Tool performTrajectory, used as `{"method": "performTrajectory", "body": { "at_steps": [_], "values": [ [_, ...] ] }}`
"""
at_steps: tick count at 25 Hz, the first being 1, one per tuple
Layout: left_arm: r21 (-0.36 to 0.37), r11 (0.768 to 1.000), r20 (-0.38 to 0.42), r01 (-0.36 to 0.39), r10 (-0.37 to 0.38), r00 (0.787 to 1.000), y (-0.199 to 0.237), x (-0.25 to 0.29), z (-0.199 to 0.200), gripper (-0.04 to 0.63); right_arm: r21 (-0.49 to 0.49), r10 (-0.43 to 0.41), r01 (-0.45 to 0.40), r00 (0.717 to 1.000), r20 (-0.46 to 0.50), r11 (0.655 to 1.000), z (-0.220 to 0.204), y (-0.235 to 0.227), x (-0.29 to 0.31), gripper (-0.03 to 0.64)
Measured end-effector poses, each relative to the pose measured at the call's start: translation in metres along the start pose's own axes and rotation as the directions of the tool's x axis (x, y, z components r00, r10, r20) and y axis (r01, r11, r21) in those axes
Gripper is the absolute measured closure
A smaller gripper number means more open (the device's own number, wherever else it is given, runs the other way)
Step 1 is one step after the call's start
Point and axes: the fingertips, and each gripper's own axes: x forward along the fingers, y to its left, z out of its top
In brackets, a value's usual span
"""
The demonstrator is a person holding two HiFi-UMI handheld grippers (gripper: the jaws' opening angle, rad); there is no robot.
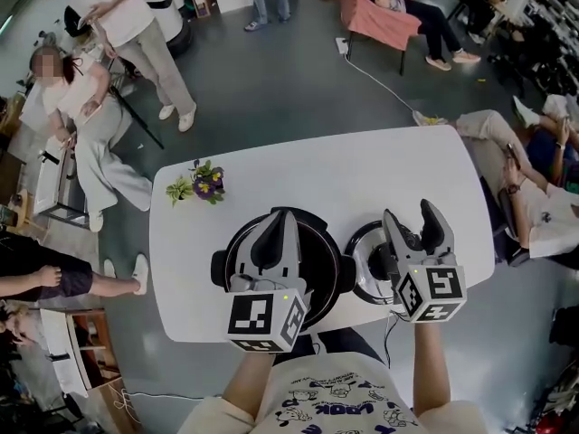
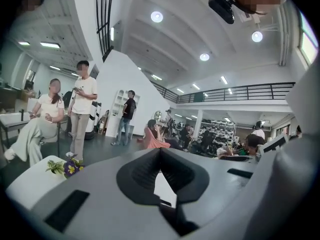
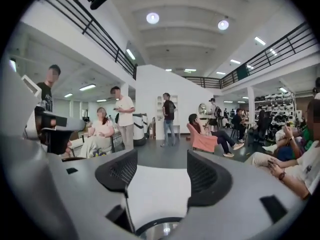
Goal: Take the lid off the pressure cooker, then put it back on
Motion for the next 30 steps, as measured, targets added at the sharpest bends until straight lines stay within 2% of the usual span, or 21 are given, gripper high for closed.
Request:
{"method": "performTrajectory", "body": {
  "at_steps": [4,9,14,20,30],
  "values": [
    [0.01,1.0,0.066,0.002,-0.003,0.998,-0.001,-0.005,0.026,0.581,-0.02,-0.01,0.013,0.993,0.116,1.0,0.046,0.012,-0.015,0.333],
    [0.036,0.999,0.147,0.01,-0.016,0.989,-0.006,-0.013,0.054,0.581,-0.031,-0.027,0.035,0.975,0.221,0.999,0.08,0.018,-0.03,0.405],
    [0.057,0.998,0.202,0.007,-0.019,0.979,-0.009,-0.021,0.076,0.581,-0.001,-0.059,0.062,0.961,0.271,0.998,0.096,0.017,-0.041,0.474],
    [0.063,0.998,0.237,0.003,-0.018,0.971,-0.017,-0.03,0.092,0.581,-0.002,-0.112,0.12,0.939,0.324,0.993,0.112,0.012,-0.059,0.6],
    [0.072,0.997,0.245,0.022,-0.04,0.969,-0.023,-0.031,0.093,0.581,0.025,-0.14,0.139,0.938,0.316,0.99,0.111,0.007,-0.066,0.606]
  ]
}}
